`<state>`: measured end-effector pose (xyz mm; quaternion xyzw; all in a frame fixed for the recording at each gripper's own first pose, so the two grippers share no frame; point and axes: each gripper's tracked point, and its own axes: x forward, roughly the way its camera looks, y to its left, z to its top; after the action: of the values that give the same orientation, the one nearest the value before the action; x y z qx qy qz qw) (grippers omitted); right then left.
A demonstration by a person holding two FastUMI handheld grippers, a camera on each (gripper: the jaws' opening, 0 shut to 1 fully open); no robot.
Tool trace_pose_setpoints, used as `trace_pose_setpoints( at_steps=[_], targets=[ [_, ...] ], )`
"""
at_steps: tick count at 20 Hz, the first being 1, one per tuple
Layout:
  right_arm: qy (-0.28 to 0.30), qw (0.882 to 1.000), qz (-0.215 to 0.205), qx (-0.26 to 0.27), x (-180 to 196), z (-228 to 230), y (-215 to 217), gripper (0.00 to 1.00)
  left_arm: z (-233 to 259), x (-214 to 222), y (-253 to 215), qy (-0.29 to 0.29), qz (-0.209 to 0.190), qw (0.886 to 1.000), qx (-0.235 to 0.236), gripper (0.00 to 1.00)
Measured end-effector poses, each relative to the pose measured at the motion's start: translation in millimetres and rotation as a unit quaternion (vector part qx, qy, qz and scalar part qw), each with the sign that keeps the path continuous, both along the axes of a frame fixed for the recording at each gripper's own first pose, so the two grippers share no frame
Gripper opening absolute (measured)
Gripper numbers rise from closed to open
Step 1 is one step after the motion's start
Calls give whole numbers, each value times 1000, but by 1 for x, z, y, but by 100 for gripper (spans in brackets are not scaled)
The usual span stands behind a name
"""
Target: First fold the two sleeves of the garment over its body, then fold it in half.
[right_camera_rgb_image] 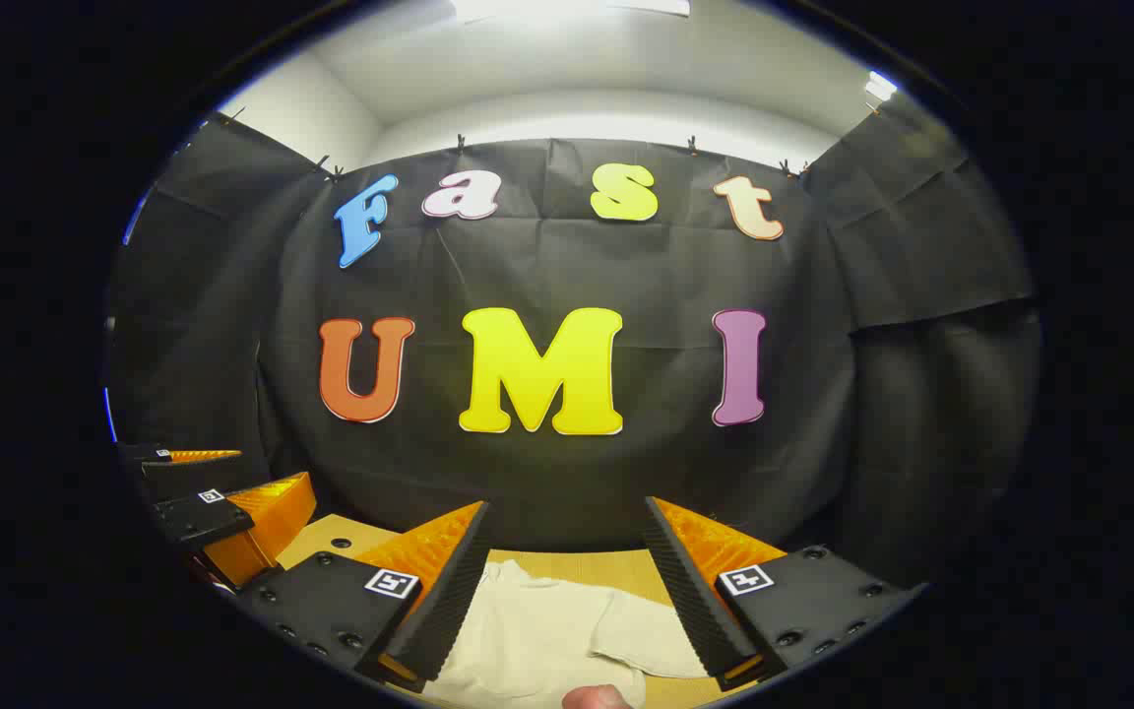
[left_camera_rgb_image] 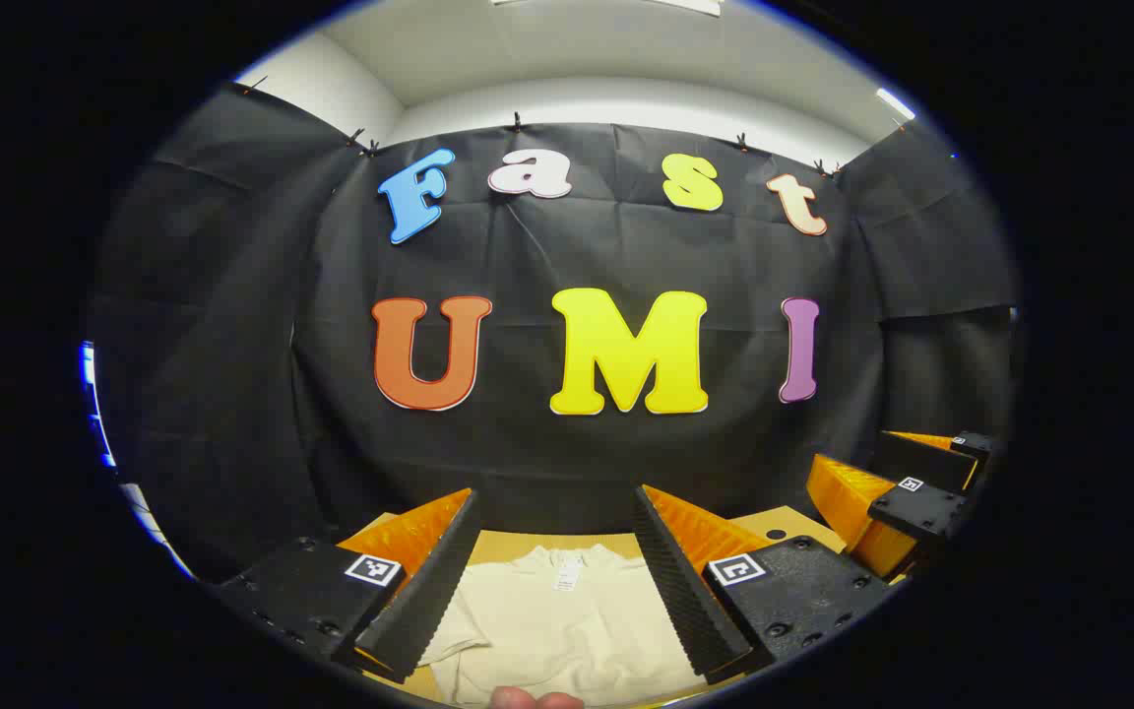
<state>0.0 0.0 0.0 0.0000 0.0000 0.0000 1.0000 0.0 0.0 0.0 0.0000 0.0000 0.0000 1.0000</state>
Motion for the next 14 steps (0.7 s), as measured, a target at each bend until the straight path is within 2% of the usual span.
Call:
trace_pose_setpoints(
  at_steps=[14],
  targets=[
    [9,1000,-4,3,13,-7,-15,93,-2,11,-8,6,-1,1000,6,97]
  ],
)
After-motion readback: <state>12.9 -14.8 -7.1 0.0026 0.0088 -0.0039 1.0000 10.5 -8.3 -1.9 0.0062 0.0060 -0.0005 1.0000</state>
